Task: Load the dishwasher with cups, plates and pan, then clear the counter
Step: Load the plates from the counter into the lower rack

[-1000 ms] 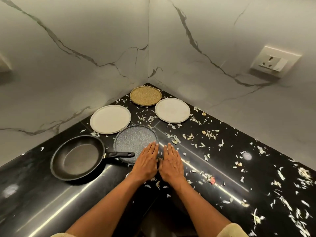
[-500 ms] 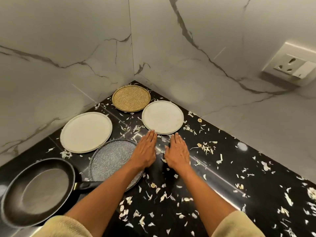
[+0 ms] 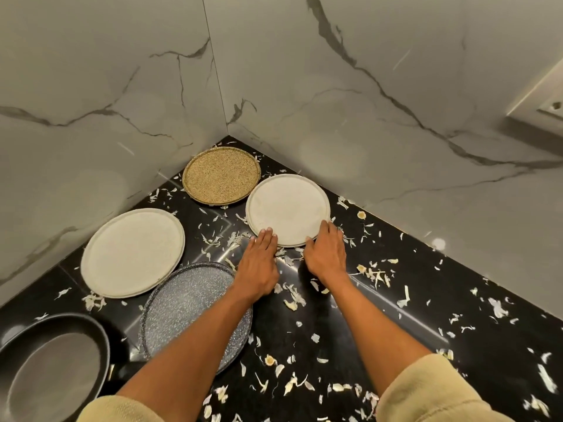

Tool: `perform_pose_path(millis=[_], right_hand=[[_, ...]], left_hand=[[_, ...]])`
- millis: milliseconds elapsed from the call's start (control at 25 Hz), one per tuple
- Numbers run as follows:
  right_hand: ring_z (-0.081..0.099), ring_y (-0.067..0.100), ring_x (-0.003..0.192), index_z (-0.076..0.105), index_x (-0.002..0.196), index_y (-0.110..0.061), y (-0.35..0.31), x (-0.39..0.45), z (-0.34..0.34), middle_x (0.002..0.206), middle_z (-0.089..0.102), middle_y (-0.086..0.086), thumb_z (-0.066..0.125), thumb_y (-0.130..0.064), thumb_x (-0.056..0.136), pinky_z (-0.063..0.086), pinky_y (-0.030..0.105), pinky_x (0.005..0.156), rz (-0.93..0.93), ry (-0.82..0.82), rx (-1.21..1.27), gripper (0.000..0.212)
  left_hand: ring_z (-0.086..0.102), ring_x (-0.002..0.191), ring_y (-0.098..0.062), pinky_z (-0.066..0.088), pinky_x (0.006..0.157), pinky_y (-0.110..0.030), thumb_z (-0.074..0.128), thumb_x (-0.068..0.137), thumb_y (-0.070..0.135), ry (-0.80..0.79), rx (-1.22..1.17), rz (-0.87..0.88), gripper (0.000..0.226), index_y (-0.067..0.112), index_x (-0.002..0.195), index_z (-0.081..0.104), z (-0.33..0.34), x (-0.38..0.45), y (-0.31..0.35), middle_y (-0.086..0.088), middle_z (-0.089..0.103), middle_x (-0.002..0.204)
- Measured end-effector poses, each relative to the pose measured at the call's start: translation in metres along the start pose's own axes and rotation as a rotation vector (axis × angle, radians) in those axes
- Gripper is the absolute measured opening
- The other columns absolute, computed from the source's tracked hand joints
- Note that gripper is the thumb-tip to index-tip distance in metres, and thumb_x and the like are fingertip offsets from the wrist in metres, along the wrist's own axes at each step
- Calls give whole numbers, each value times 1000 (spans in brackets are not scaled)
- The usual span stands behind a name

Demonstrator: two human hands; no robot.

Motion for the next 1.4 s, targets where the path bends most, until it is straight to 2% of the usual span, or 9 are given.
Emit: perform_pose_path(millis=[280,400,600,760,960,1040,1120,1280,1400], right_hand=[[54,31,120,53,131,-10,-15,5,-13,129,57,11,72,-23,86,48,46,100,482,244,677,51],[60,30,109,65,116,-14,-24,3,-19,116,64,8,75,-23,81,53,46,94,520,327,693,38],[58,20,94,66,88,-21,-36,-19,-34,94,68,3,73,-17,84,52,39,83,316,407,693,9],[66,18,71,77,85,-17,-52,-49,-47,78,67,-3,77,-15,78,57,43,73,32,531,658,7],[54,15,58,78,82,-13,-67,-83,-68,69,60,-1,75,-6,78,48,33,52,-293,653,452,8],[51,15,58,77,85,-10,-71,-100,-79,69,57,0,74,-2,78,43,29,51,-447,679,343,11],[48,15,59,75,85,-8,-72,-118,-91,69,55,2,72,-2,81,40,25,52,-563,700,251,8],[47,14,61,73,82,-4,-59,-157,-108,70,54,3,72,2,80,42,26,51,-704,751,75,6],[45,14,59,71,77,-4,-40,-193,-117,68,52,3,72,2,84,41,31,46,-743,817,-56,9]], left_hand=[[1,153,-14,0,125,-37,40,100,21,-33,-103,0,64,14,158,15,-7,-4,-6,-3,7,166],[-3,152,-9,-5,125,-33,42,100,18,-26,-169,0,66,17,158,11,-7,-20,-7,0,2,165],[5,153,-14,4,125,-32,47,100,17,-33,-304,-61,66,19,158,15,-16,-40,-4,3,3,164],[38,143,-24,28,119,-36,54,94,4,97,-509,-106,57,15,149,42,-51,-46,7,-7,40,155],[42,141,-26,36,117,-38,51,83,-19,559,-285,189,68,3,147,42,-124,-40,31,-14,45,150],[34,146,-25,26,121,-30,46,79,-25,609,-161,300,73,1,147,42,-148,-40,38,-15,42,153],[38,143,-26,32,118,-33,53,76,-27,596,-63,393,73,1,143,48,-161,-44,40,-14,47,149],[69,104,-27,59,85,-41,72,74,-18,596,-8,540,45,3,115,71,-171,-71,40,-14,72,116],[73,89,-22,62,68,-38,72,77,-11,557,12,641,34,9,104,75,-168,-104,48,-8,76,102]])
Point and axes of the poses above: each hand's wrist, its own x-axis towards the middle knuckle, its own z-axis out of the palm, y = z × x, the point moved 3 cm from there along x, towards the middle knuckle
